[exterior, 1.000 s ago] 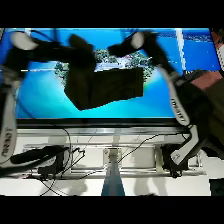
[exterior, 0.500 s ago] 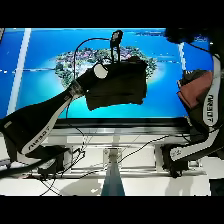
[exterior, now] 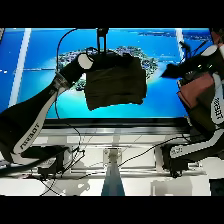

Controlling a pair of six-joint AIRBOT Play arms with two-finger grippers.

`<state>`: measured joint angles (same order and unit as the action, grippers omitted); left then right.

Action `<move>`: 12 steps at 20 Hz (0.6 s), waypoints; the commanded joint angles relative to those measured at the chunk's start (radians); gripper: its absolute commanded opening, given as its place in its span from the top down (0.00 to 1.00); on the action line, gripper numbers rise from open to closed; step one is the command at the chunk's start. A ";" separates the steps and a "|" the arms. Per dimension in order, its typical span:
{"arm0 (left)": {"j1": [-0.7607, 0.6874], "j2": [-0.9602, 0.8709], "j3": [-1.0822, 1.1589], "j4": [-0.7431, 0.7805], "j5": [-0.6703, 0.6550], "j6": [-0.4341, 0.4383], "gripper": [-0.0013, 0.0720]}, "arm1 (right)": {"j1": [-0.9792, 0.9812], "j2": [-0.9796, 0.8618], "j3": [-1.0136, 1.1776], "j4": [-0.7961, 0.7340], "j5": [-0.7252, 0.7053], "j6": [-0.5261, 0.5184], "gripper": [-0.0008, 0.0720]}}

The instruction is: Fold the clothes and pants, and hang the long-sleeved shirts on hangers.

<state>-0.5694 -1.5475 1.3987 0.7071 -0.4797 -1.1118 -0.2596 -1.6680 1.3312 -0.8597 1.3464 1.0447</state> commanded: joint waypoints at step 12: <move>0.019 0.004 0.000 0.013 -0.111 0.001 0.03 | 0.255 0.002 -0.170 -0.123 -0.446 0.316 0.02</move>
<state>-0.5514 -1.5444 1.3987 0.7181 -0.5587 -1.1114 -0.0227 -1.6665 1.1648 -0.7990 1.0180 1.1362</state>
